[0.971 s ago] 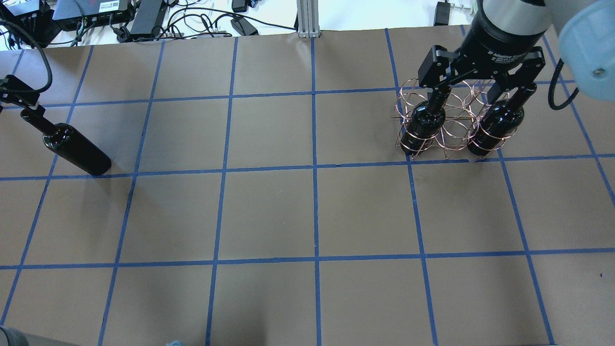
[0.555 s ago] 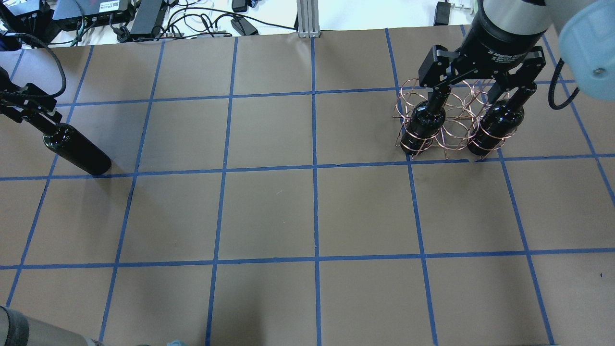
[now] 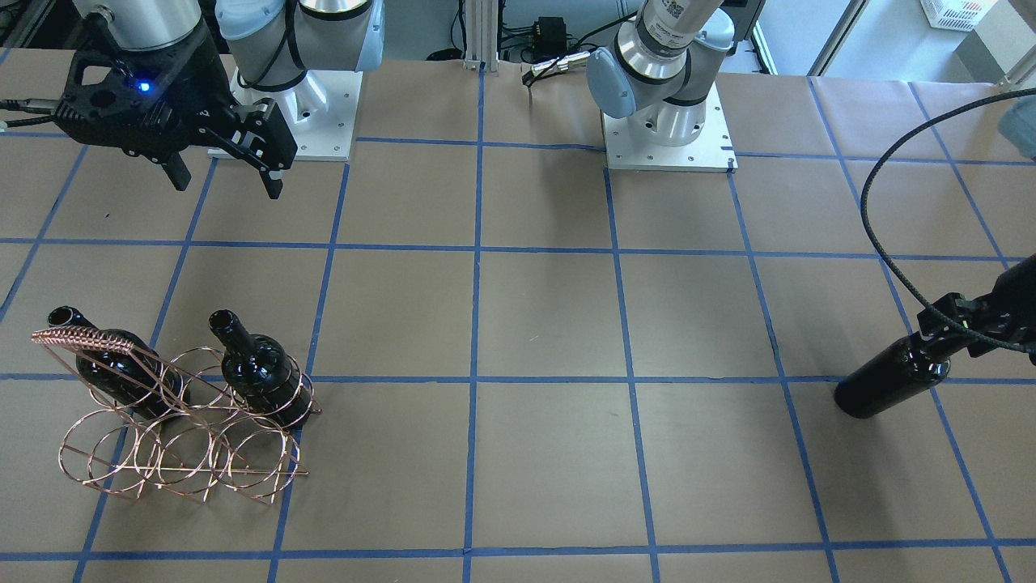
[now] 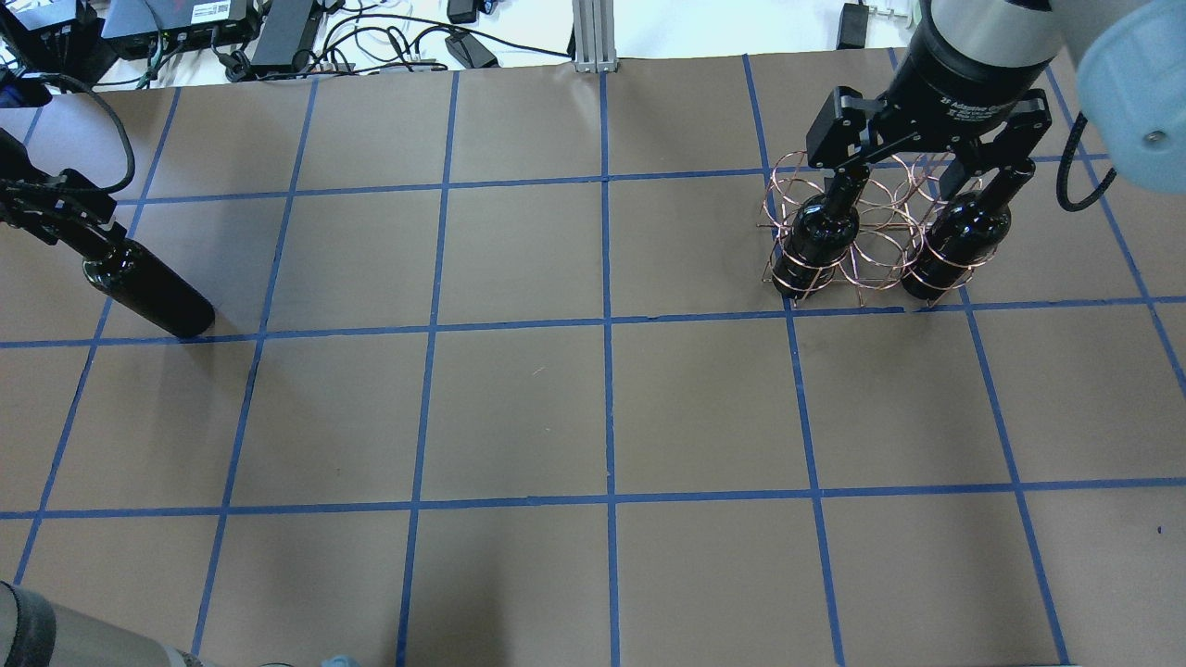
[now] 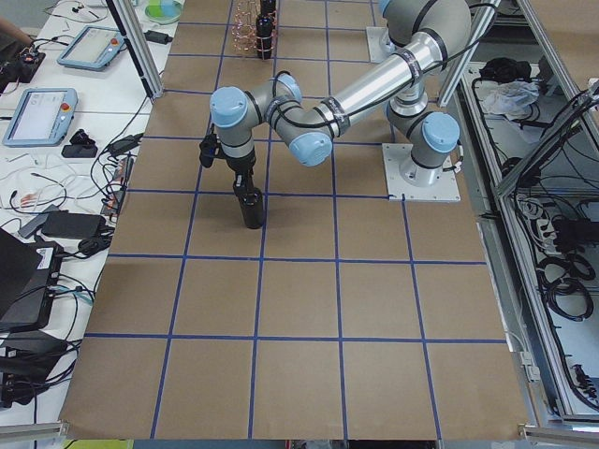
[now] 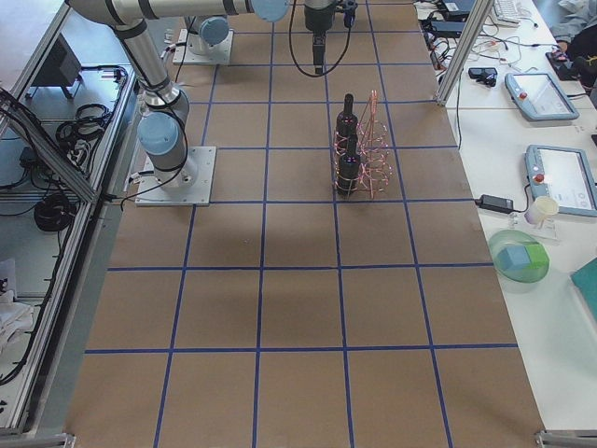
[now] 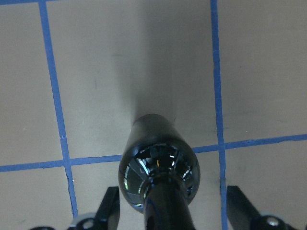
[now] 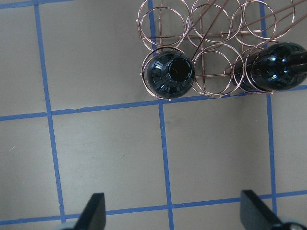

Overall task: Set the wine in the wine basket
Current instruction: 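Lower the left gripper and close it on the bottle neck, then lift the bottle with the left gripper and stand it upright mid-table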

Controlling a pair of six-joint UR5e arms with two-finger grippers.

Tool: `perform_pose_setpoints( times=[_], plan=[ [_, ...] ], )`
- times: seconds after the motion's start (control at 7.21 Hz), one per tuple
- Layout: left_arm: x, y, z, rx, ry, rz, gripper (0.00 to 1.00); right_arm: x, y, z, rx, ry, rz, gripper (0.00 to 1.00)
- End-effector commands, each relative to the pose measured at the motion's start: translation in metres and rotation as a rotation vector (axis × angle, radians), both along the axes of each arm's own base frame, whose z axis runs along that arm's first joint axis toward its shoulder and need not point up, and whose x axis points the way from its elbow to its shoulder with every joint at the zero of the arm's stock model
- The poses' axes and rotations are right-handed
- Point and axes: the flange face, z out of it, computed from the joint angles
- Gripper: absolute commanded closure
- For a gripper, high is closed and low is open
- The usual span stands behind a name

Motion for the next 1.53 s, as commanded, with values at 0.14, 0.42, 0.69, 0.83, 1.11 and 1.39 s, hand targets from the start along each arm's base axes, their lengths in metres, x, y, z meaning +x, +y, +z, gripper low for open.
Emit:
perform_pose_setpoints(
  times=[0.14,0.42,0.69,0.83,1.11,1.39],
  plan=[
    [0.004,-0.001,-0.004,-0.002,0.001,-0.002,0.76,0.0,0.001,0.001,-0.002,0.0,0.003,0.0],
    [0.004,-0.001,-0.003,-0.002,-0.001,-0.006,1.0,0.0,0.001,0.001,-0.002,0.0,0.003,0.0],
    [-0.006,0.001,0.017,-0.018,-0.019,-0.004,1.0,0.0,0.001,0.001,-0.003,0.0,0.003,0.0],
    [-0.025,0.003,0.027,-0.01,-0.017,0.032,1.0,0.0,0.001,0.001,-0.003,0.0,0.003,0.0],
    [-0.087,0.003,0.061,-0.044,-0.04,0.057,1.0,-0.001,0.001,0.001,-0.002,0.0,0.002,0.0],
    [-0.167,0.011,0.081,-0.035,-0.016,0.1,1.0,-0.001,0.002,0.002,-0.003,0.002,0.002,0.0]
  ],
)
